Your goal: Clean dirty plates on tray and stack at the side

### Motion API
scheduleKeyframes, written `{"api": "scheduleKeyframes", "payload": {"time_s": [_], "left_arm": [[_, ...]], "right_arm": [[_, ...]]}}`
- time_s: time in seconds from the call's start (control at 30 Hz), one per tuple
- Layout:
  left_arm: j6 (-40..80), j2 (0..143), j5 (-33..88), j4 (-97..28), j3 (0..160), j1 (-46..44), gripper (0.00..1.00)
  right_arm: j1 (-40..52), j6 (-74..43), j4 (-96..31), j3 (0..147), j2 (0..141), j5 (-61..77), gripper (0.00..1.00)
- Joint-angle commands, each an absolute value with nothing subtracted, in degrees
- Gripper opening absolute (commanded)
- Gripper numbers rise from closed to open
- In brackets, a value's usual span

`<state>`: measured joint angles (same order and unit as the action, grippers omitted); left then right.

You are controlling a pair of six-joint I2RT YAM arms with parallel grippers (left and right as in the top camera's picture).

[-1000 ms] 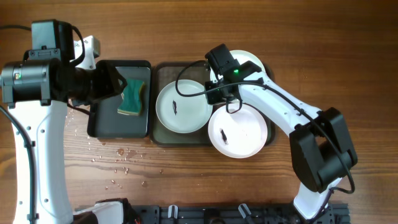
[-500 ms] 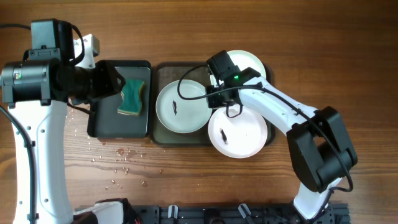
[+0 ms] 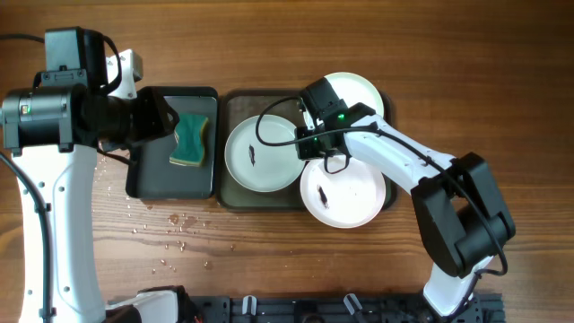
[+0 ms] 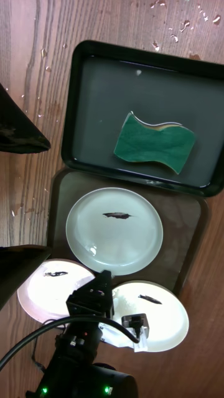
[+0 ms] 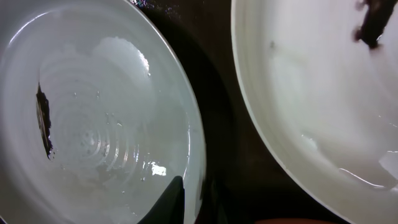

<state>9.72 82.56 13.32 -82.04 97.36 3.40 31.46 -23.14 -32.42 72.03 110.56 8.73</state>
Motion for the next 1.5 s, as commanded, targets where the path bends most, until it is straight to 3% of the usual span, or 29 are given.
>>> {"api": "scheduleKeyframes", "payload": {"time_s": [0.0, 0.77, 0.83, 1.07, 1.47], "left_arm": [[9.45, 82.96, 12.75, -81.91, 98.26, 3.49, 0.44], [9.43, 82.96, 12.29, -81.89, 98.26, 3.49, 0.44], [9.43, 82.96, 12.29, -81.89, 98.26, 3.49, 0.44], [9.43, 82.96, 12.27, -81.89, 98.26, 3.49, 0.45], [9.43, 82.96, 12.29, -81.89, 98.26, 3.49, 0.44]], "right_arm": [[31.51, -24.18, -31.81, 71.53, 111.83, 8.49, 0.16], [31.48, -25.96, -29.1, 71.55, 113.91, 9.04, 0.09], [31.48, -25.91, -29.17, 71.61, 113.58, 9.04, 0.06], [31.48, -25.5, -29.15, 71.61, 111.96, 8.97, 0.14], [30.68, -25.45, -28.71, 71.68, 111.83, 8.51, 0.15]]}}
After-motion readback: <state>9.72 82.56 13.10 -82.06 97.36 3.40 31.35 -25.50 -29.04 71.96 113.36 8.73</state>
